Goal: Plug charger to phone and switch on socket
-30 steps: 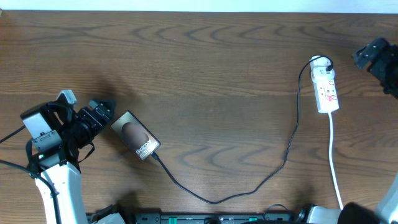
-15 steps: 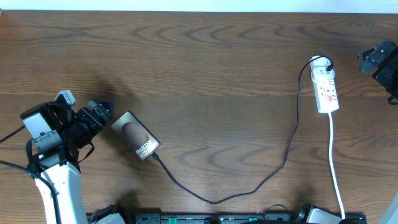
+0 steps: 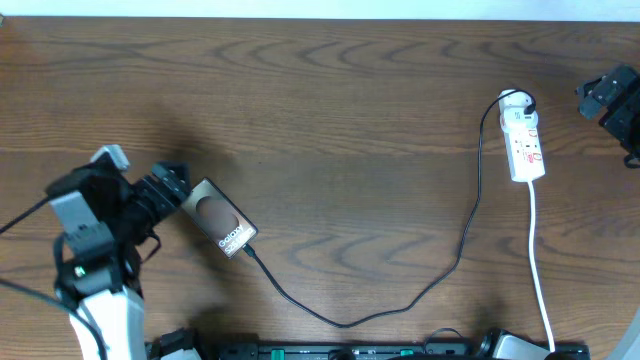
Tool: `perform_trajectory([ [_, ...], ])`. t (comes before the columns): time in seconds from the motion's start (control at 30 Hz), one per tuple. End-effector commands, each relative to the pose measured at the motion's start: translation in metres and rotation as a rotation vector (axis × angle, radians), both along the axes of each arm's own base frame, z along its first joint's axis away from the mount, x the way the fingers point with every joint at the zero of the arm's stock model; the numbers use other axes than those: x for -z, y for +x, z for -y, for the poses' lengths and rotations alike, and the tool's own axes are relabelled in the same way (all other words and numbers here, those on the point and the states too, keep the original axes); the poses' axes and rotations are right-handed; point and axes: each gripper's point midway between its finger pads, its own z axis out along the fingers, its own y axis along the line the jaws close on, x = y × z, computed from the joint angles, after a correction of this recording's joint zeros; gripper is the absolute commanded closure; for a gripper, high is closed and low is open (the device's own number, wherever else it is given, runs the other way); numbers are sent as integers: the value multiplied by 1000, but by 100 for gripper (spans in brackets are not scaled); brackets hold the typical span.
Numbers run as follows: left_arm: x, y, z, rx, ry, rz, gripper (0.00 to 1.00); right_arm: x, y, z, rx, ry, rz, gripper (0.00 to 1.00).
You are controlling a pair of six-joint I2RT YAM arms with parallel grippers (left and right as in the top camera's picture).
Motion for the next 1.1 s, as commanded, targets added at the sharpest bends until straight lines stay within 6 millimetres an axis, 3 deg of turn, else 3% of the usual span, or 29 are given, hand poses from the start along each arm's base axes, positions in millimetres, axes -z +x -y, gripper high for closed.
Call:
perform_trajectory([
  [0.0,-23,-18,-20,-151,283,40,14,-2,-1,-3,0,9,6,1],
  [0.13,-58,-38,-21,-240,440,179,14,-2,-1,-3,0,9,6,1],
  [0.27,-83,-45,-21,-275,455,360,14,-2,-1,-3,0,9,6,1],
  [0.43,-91,-41,-6,-211,462,595,14,-2,-1,-3,0,9,6,1],
  [0.57,-79,-39,3,-173,433,731,14,-2,-1,-3,0,9,6,1],
  [0.7,-53,-39,6,-154,424,774,14,-2,-1,-3,0,9,6,1],
  [0.9,-19,-41,6,-152,410,784,14,-2,-1,-3,0,9,6,1],
  [1.07,12,-39,11,-103,376,662,14,-2,-1,-3,0,9,6,1],
])
